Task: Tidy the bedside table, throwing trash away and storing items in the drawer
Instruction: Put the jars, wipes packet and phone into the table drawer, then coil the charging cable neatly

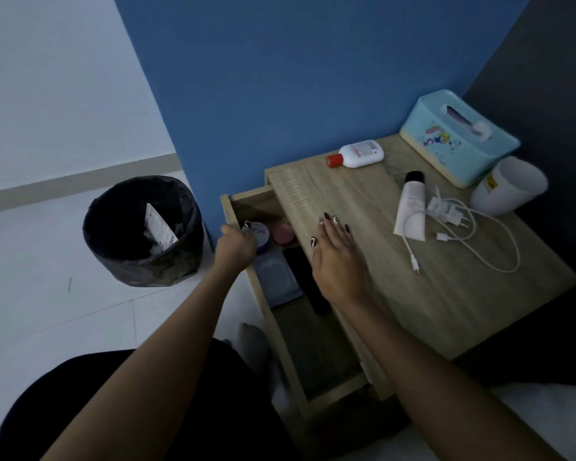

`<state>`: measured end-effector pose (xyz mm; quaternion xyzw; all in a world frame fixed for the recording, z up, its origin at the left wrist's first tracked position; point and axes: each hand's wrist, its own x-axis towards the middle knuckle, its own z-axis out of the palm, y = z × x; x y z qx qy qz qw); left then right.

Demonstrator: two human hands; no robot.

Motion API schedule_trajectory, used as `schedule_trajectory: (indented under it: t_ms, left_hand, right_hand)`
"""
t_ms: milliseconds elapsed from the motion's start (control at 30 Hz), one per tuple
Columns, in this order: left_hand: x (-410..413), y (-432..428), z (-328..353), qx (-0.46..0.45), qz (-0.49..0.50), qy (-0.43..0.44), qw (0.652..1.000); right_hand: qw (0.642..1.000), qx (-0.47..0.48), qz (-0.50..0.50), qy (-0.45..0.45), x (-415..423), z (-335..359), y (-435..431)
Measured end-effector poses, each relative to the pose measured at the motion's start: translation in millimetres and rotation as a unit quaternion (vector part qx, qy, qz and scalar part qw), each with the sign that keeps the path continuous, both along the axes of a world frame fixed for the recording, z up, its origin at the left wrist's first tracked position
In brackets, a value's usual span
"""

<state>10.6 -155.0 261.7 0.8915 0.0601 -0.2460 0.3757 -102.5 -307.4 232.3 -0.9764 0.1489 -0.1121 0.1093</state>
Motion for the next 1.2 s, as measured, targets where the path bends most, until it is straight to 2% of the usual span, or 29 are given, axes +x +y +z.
schedule_trajectory:
  t_ms: [267,400,567,900,1067,1133,1200]
  left_hand:
    - [6,-60,-5,-0.038,-0.040,0.019,0.998]
    - [5,-83,-10,-0.058,-0.024,0.025,0.998]
    - [11,-102,-14,-0.030,-0.018,0.021,0.999]
    - [11,-107,-16,0.012,-0.051,0.006,0.999]
    - [3,-101,-17,-0.023,-0.056,0.031,0.998]
    - [-8,-101,-16,-0.011,-0.028,0.025,0.999]
    - [-21,-105,-5,0.004,-0.010,-0.018,1.000]
  right_hand:
    - [1.000,-0.003,0.011,-0.007,0,0,1]
    - [1.000,0.017,-0.001,-0.010,1,-3,1]
    - [1.000,0.023,0.011,-0.007,-2,-1,-1]
    - [0.999,0.037,0.002,-0.005,-4,-5,-1]
    - [0.999,0.047,0.009,0.014,-8,0,2]
    - [0.992,0.124,-0.002,-0.015,-9,10,3]
    - [0.967,0.244,-0.048,-0.052,-12,31,-10]
